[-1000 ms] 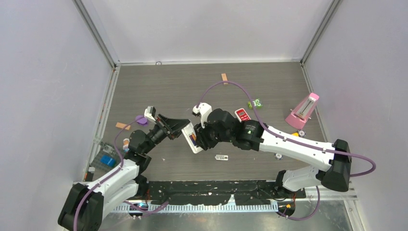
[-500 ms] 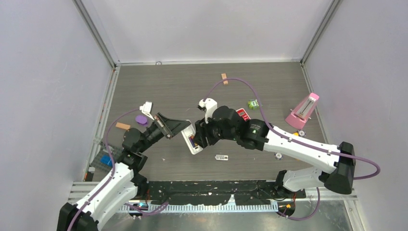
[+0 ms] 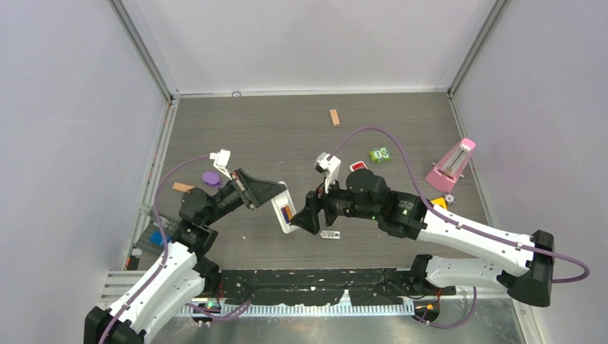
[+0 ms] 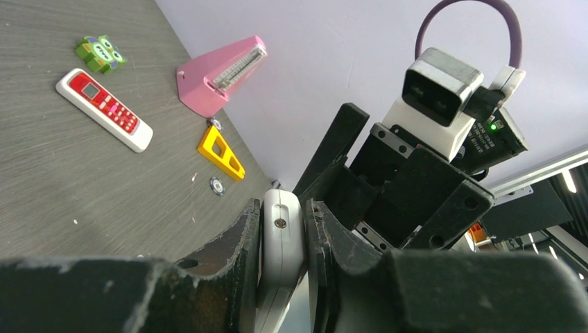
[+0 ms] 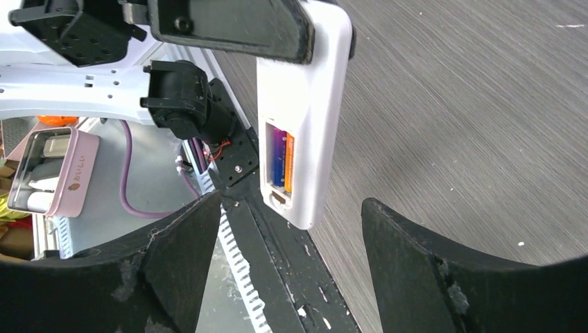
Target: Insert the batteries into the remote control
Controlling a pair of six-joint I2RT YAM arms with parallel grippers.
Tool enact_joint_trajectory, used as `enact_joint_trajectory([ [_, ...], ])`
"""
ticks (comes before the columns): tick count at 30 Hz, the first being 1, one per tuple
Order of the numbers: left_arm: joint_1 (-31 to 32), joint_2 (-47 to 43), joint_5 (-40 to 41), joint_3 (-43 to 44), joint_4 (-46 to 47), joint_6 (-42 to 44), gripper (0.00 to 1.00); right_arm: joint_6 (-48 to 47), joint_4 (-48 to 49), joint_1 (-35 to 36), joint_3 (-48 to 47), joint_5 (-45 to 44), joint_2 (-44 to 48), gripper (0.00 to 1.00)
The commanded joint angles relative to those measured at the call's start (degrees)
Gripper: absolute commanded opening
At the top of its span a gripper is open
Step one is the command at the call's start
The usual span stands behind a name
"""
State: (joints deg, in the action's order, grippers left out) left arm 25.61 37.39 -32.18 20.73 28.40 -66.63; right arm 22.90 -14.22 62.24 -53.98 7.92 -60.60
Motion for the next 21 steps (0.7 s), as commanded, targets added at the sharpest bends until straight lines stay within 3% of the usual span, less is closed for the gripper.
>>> enact_joint_trajectory([
  [1, 0.2, 0.2, -2.5, 3.1, 1.8, 0.7, 0.0, 0.2, 5.8, -0.1, -0.2, 1.0, 1.3, 0.79],
  [7, 0.2, -1.4, -0.3, 3.4, -2.6, 2.7, 0.0, 0.1, 4.2, -0.1, 0.6, -3.2, 1.1, 0.8],
  [10, 0.2, -3.1, 4.6, 4.4, -12.6, 6.2, 0.0, -2.0, 1.2, -0.9, 1.2, -10.7, 1.2, 0.79],
  [15, 0.2, -6.7, 15.3, 5.8, -27.4, 11.6, 0.0, -3.8, -8.4, -6.5, 1.7, -12.6, -3.3, 0.75],
  [21, 0.1, -7.6, 20.2, 1.7, -26.3, 9.7, 0.0, -6.1, -10.8, -8.0, 6.3, -12.5, -11.7, 0.73],
])
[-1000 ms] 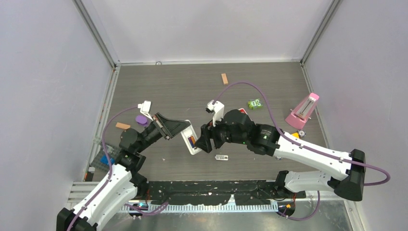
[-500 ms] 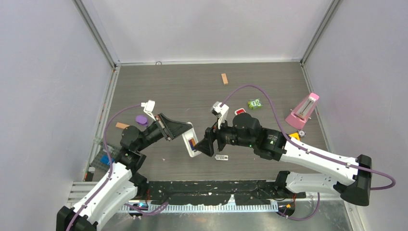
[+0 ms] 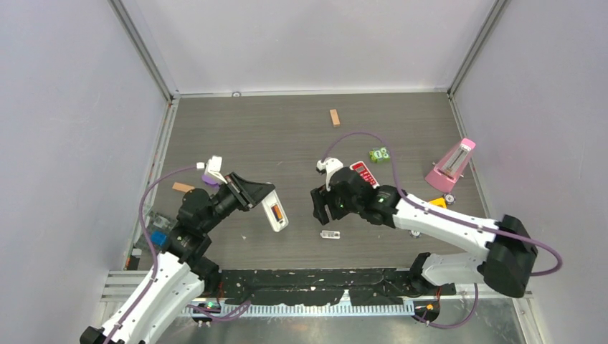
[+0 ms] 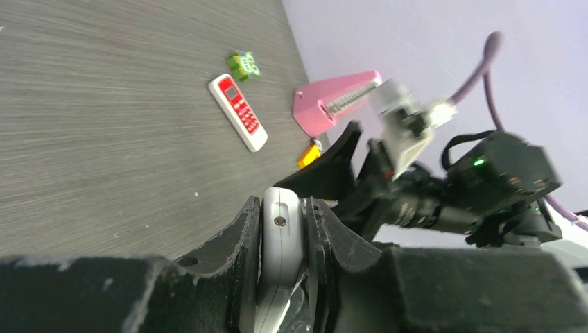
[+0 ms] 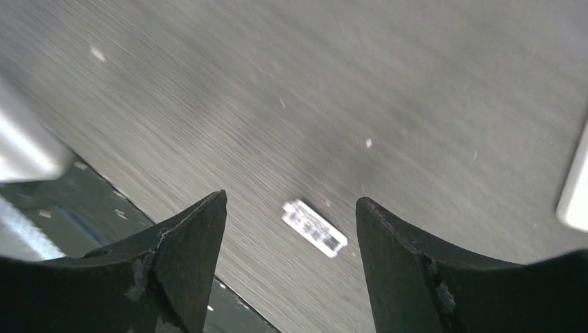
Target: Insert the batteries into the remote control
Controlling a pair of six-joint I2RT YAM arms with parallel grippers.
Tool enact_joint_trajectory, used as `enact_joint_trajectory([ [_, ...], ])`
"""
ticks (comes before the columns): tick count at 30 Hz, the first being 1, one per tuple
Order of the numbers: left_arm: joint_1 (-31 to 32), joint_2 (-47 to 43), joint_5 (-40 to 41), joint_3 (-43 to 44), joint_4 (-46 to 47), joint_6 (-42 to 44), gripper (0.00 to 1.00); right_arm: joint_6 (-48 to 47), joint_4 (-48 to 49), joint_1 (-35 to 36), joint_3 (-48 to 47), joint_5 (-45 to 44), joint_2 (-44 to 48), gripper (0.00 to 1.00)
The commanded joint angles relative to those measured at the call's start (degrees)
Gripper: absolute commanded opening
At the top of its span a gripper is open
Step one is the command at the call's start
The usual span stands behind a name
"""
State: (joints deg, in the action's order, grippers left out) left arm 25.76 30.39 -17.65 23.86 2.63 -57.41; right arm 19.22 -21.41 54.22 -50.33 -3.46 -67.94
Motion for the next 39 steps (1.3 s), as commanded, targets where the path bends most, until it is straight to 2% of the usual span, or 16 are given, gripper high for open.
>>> enact_joint_trajectory([
  [1, 0.0, -0.4, 6.2, -2.3, 0.5, -0.4, 0.0, -2.3, -3.0, 0.0, 3.0, -0.9, -6.5, 0.72],
  [5, 0.0, 1.8, 7.1, -7.0, 9.2, -3.7, 0.0, -0.9, -1.3, 0.1, 3.5, -0.8, -11.5, 0.67],
  [9, 0.1, 5.7, 8.2, -11.0, 17.7, -5.0, 0.0, 2.5, 1.6, 0.1, 4.3, 0.0, -12.4, 0.64],
  [13, 2.7, 9.4, 15.2, -18.2, 31.8, -9.1, 0.0, 6.8, 4.3, 0.1, 6.0, -1.1, -10.8, 0.64],
  [17, 7.7, 14.2, 22.3, -17.7, 35.5, -8.2, 0.0, 9.2, 5.1, 0.1, 6.4, -1.6, -9.8, 0.64],
  [24, 9.6, 30.3, 21.9, -16.1, 46.8, -10.1, 0.01, 11.1, 5.1, 0.1, 6.6, -1.5, -7.8, 0.64],
  [30, 12.7, 44.8, 27.4, -16.3, 57.8, -13.5, 0.02, 11.9, 4.5, 0.1, 6.8, -2.2, -6.5, 0.64],
  [34, 14.5, 50.3, 31.2, -19.4, 64.1, -17.5, 0.1, 12.9, 3.7, 0.1, 7.5, -2.9, -5.4, 0.65],
  [39, 16.3, 53.5, 35.0, -22.6, 65.7, -21.0, 0.35, 13.4, 1.8, 1.2, 8.3, -5.1, -6.4, 0.64],
])
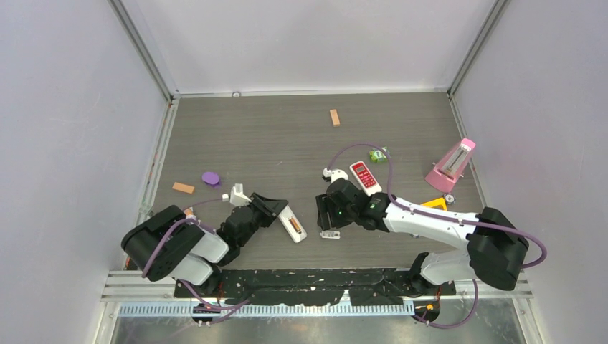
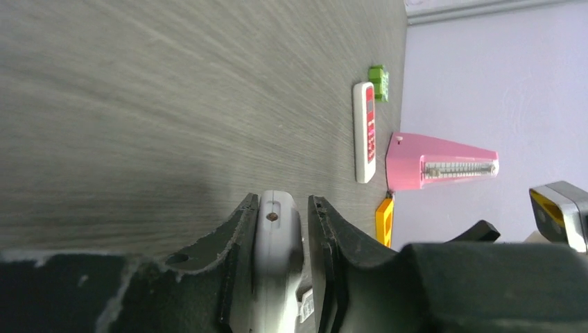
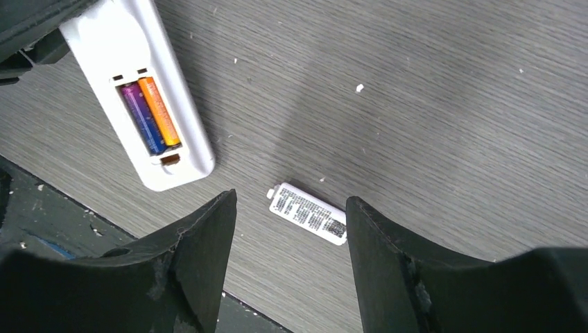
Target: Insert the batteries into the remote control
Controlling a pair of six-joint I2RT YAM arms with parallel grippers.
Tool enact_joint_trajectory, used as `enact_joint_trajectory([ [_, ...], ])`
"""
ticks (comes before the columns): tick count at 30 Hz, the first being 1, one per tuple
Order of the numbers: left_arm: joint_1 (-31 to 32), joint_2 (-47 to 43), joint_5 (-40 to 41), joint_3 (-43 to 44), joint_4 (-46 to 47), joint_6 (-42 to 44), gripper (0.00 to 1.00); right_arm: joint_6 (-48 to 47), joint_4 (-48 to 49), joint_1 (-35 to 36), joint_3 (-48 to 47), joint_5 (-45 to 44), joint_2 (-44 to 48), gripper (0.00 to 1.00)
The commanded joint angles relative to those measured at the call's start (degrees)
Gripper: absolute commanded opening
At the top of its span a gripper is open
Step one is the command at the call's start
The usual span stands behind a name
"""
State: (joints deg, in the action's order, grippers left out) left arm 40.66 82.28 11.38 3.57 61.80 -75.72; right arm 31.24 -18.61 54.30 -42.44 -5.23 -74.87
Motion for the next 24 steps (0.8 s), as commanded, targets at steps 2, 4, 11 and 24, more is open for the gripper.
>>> enact_joint_trajectory([
  [2, 1.7, 2.1, 6.7, -3.1, 6.5, -3.5, 0.44, 1.6, -2.1, 1.9, 0.2, -4.8, 0.0, 0.64],
  [4, 2.0, 2.6, 6.9, -3.3, 6.6, -4.2, 0.51, 1.9, -2.9, 2.8, 0.2, -5.6, -0.1, 0.64],
  [11, 3.0, 3.4, 9.1, -7.2, 6.4, -7.5, 0.65, 4.3, -2.5, 4.7, 1.8, -4.8, 0.2, 0.64],
  [24, 3.1, -18.7, 11.6, 3.2, -47.0, -10.4, 0.88, 7.5, -3.4, 7.4, 1.2, -6.6, -1.8, 0.63],
])
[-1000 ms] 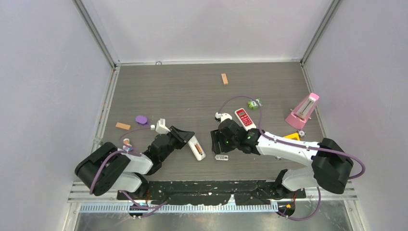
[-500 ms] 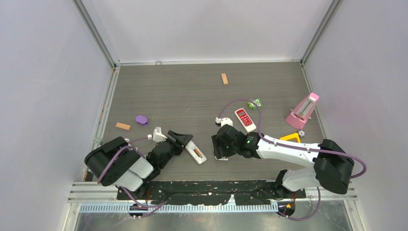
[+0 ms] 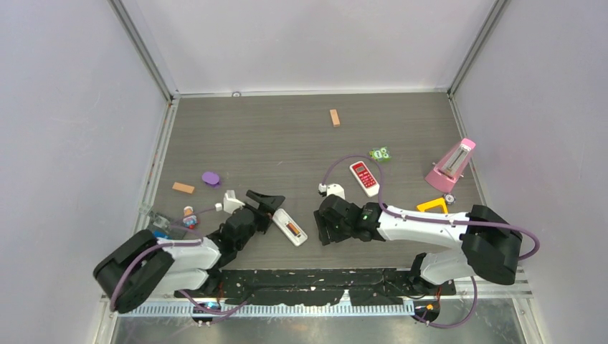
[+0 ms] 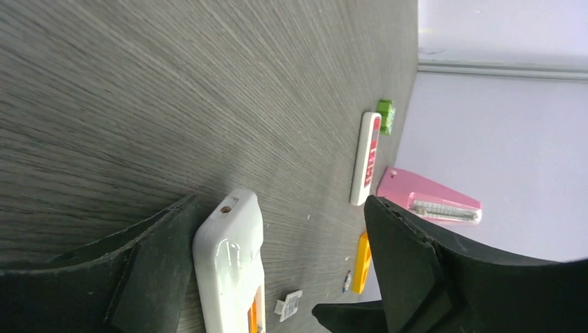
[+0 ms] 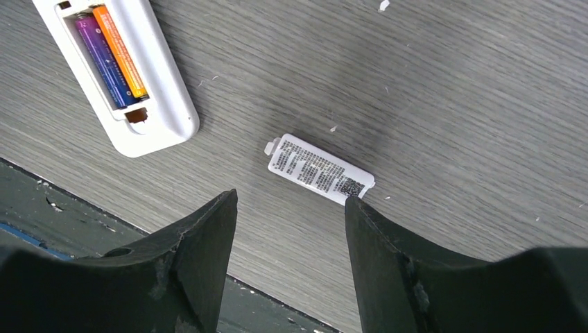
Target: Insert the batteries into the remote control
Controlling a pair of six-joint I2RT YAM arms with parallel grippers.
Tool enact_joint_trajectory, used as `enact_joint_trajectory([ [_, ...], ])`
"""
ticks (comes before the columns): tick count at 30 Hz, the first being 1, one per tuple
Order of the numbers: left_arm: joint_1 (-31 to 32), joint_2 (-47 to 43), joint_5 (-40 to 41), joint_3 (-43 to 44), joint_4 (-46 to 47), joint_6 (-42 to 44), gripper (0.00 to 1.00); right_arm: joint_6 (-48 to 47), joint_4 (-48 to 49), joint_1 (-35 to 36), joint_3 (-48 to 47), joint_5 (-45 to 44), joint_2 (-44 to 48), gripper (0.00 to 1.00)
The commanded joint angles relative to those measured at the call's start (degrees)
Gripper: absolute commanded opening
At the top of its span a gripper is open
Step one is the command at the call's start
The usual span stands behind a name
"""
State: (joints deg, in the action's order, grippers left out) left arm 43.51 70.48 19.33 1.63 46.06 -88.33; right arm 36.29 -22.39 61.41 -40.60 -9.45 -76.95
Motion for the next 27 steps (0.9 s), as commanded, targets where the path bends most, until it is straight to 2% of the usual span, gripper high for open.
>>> enact_joint_trajectory([
  [1, 0.3, -9.0, 4.8, 6.6, -36.5, 2.5, 0.89, 2.6, 0.3, 0.3, -0.6, -2.4, 0.3, 0.63],
  [7, 0.3, -17.8, 9.7, 12.9, -62.5, -2.7, 0.95, 3.3, -2.8, 0.6, -1.3, -0.5, 1.7, 0.58],
  [10, 0.3, -19.9, 12.0, 16.0, -70.8, -2.6, 0.97, 3.0, -2.6, 0.6, -0.5, 0.5, 3.9, 0.58],
  [15, 0.3, -23.4, 13.9, 16.4, -71.7, 1.0, 0.95, 1.9, -1.8, 1.3, -2.4, 2.6, 2.8, 0.54],
  [17, 0.3, -24.9, 14.5, 17.1, -71.9, 3.4, 0.94, 2.4, -0.4, 1.7, -2.5, 4.2, 2.0, 0.47],
  [18, 0.3, -25.6, 14.7, 17.3, -72.1, 4.7, 0.93, 2.6, 0.3, 1.8, -2.2, 5.0, 1.5, 0.39],
  [19, 0.3, -26.4, 14.8, 17.5, -71.9, 5.9, 0.92, 3.0, 0.3, 1.7, -2.1, 5.1, 0.8, 0.35],
  [21, 0.3, -27.9, 14.4, 17.5, -70.2, 9.9, 0.87, 3.7, 0.2, 1.8, -1.3, 4.4, 0.1, 0.27],
  [25, 0.3, -30.0, 12.6, 17.7, -69.7, 15.6, 0.73, 3.7, 0.8, 1.8, -0.1, 4.4, -0.4, 0.23],
  [27, 0.2, -31.4, 12.5, 18.0, -70.5, 17.5, 0.72, 2.0, 3.0, 2.4, -0.7, 7.6, -0.5, 0.22],
])
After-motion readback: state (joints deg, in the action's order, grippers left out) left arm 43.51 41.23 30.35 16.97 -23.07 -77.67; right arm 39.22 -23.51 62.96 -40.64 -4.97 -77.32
